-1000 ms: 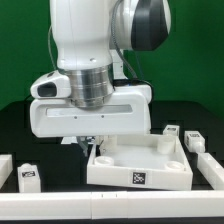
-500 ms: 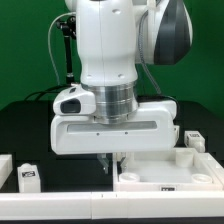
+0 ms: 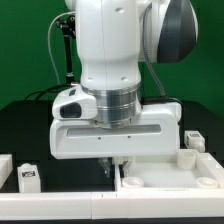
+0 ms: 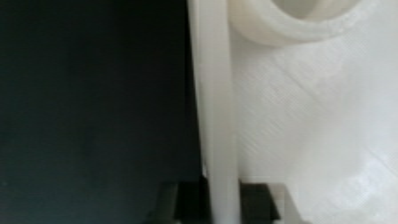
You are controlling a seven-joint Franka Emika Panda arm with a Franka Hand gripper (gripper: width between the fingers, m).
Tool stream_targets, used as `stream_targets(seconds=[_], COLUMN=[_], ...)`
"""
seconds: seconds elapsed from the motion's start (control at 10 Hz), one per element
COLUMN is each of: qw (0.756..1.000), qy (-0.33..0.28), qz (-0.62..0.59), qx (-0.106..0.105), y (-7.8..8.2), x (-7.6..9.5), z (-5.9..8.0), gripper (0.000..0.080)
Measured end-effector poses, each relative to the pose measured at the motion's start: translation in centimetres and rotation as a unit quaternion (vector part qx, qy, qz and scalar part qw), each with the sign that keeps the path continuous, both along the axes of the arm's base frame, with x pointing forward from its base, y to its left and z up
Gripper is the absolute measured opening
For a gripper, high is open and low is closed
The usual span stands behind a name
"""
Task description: Assemble one leg
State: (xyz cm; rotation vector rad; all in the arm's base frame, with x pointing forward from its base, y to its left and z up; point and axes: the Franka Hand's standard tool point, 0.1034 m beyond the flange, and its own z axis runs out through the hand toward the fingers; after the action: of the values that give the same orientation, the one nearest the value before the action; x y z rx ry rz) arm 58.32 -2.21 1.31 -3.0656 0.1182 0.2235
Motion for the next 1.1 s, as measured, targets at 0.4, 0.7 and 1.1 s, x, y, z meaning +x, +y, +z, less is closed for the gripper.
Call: stream_targets(seconds=[0.4, 0.7, 1.1], qw=[1.000, 1.000, 1.000], qy=[0.011, 0.005, 0.013], qz=[0.000, 0.007, 0.010], qx=[0.004, 0.014, 0.011], y=[0.1, 2.3, 4.2], x=[-0.6, -3.6, -5.3], z=[0.8, 5.4, 7.4], gripper=[0.0291, 0.0602, 0.0649])
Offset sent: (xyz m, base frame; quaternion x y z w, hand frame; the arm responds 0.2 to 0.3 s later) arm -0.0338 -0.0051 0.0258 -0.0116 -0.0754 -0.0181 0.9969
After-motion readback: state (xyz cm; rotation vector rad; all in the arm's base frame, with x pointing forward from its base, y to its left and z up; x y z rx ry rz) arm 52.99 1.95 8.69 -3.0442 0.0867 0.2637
